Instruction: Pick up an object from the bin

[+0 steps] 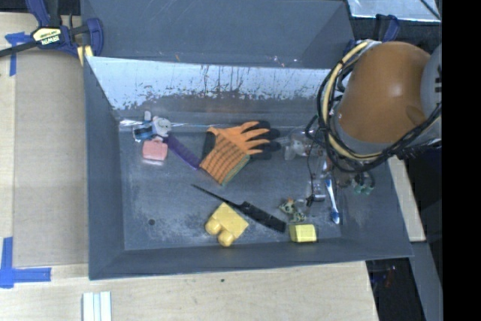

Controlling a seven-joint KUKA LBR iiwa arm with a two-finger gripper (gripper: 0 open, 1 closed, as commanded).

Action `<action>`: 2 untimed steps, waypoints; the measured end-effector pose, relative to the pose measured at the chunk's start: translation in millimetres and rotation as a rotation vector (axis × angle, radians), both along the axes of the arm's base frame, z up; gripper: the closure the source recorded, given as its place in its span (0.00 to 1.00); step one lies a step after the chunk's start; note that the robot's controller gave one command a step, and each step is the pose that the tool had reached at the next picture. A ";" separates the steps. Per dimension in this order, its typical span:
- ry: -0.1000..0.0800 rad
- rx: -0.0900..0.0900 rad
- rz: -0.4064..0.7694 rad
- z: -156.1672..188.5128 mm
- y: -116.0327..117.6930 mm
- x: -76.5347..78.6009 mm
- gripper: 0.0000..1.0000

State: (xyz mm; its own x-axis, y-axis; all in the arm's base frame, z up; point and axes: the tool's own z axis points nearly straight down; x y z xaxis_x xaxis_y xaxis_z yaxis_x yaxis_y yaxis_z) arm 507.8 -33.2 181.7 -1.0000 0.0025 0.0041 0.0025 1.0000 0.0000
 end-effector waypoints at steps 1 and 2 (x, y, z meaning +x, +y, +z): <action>-0.007 -0.001 0.001 3.3 0.1 1.8 0.00; -0.019 0.000 -0.080 -73.4 25.6 73.1 0.00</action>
Offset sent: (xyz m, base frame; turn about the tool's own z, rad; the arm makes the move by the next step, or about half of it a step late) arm 0.0987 0.0366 -0.1117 0.1120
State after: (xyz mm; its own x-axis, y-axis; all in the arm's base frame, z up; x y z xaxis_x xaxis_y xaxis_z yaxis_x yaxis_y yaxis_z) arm 580.9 -7.7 108.3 -0.9965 0.0819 -0.0145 0.0819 0.9966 0.0012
